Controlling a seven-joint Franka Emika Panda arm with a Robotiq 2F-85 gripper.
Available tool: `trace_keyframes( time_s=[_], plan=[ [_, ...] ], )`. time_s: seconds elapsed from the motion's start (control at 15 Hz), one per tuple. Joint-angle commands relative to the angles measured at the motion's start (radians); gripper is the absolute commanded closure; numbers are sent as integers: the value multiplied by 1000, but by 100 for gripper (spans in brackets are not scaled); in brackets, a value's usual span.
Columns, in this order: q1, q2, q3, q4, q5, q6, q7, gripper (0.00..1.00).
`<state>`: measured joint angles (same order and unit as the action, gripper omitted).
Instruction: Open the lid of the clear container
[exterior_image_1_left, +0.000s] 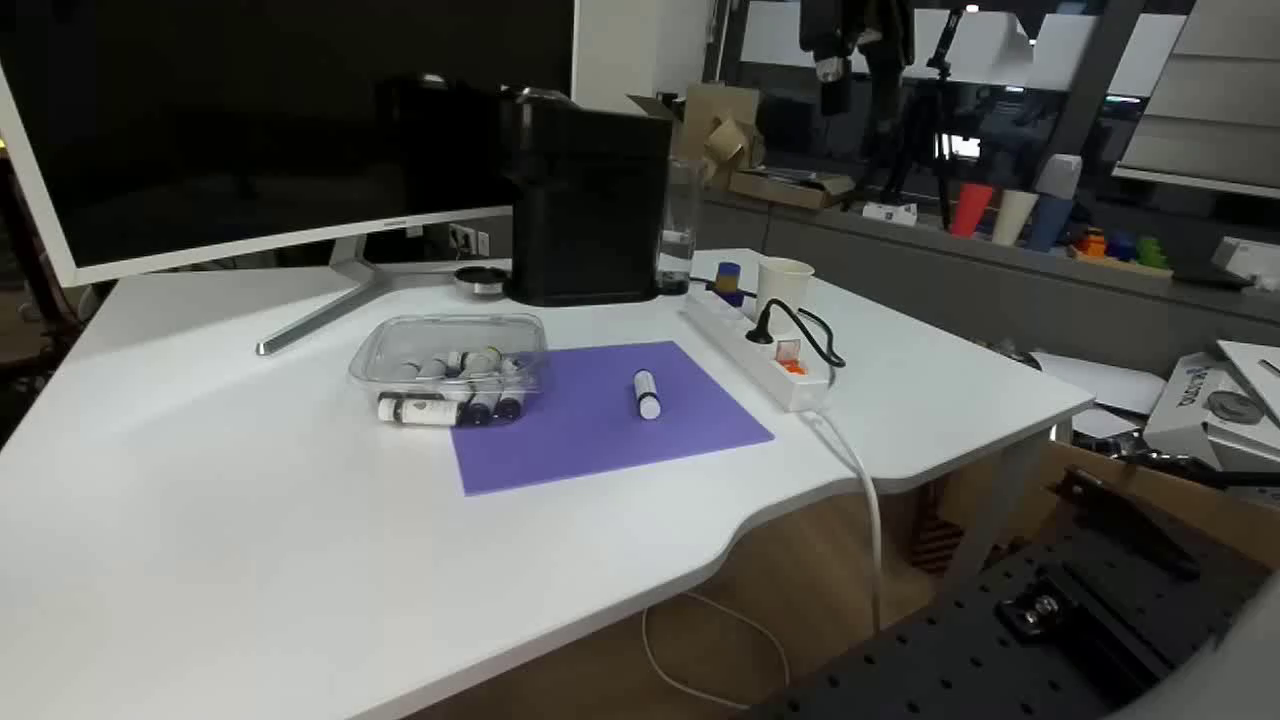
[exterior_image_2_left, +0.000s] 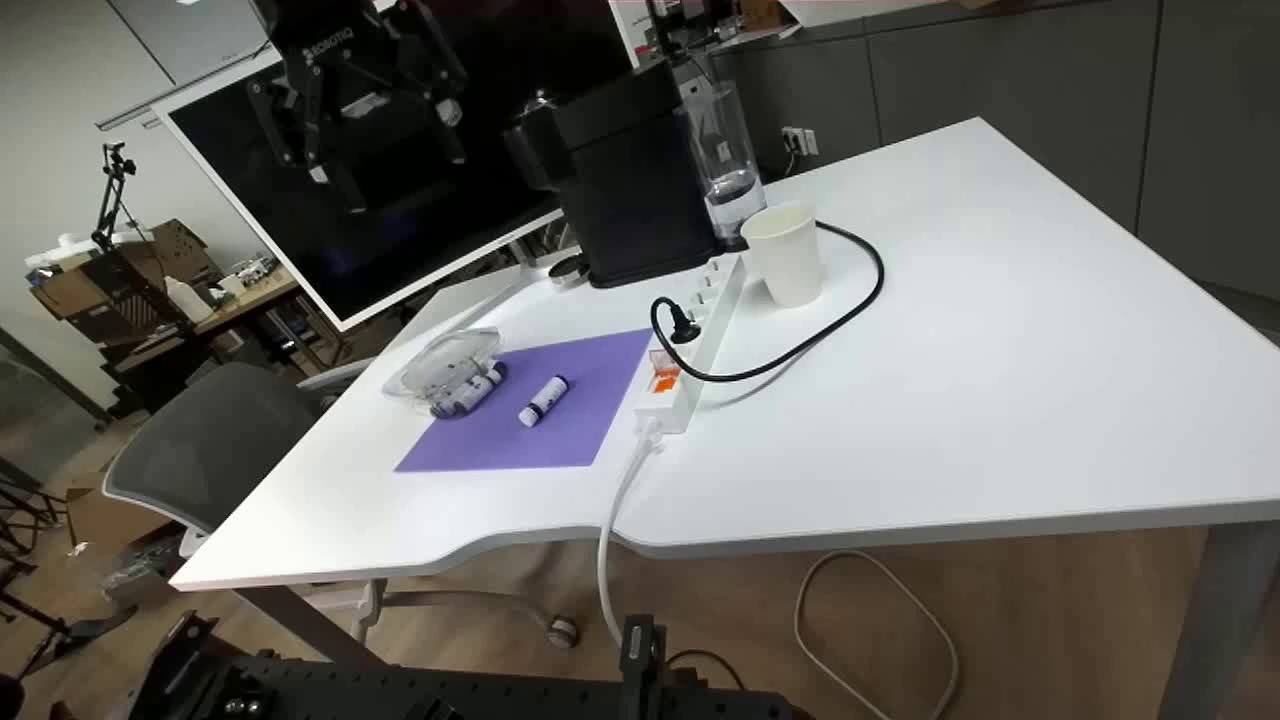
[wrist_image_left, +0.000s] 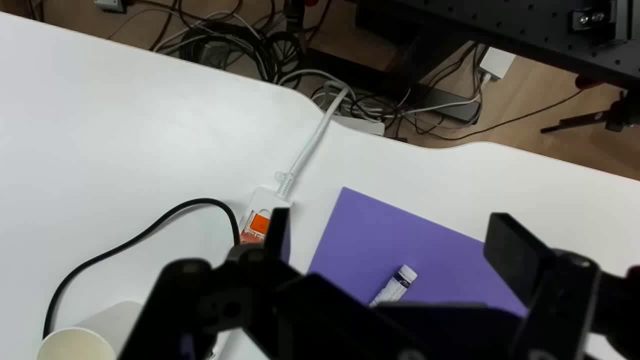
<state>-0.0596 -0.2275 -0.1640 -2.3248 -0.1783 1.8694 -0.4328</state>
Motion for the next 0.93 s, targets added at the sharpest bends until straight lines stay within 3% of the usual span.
trace_keyframes(
  time_s=[0.0,0.6,0.87],
  plan=[
    [-7,1,7,1,2,1,-1,0],
    [-7,1,7,1,2,1,-1,0],
    [15,-2,66,-57,-90,185,68,0]
  ],
)
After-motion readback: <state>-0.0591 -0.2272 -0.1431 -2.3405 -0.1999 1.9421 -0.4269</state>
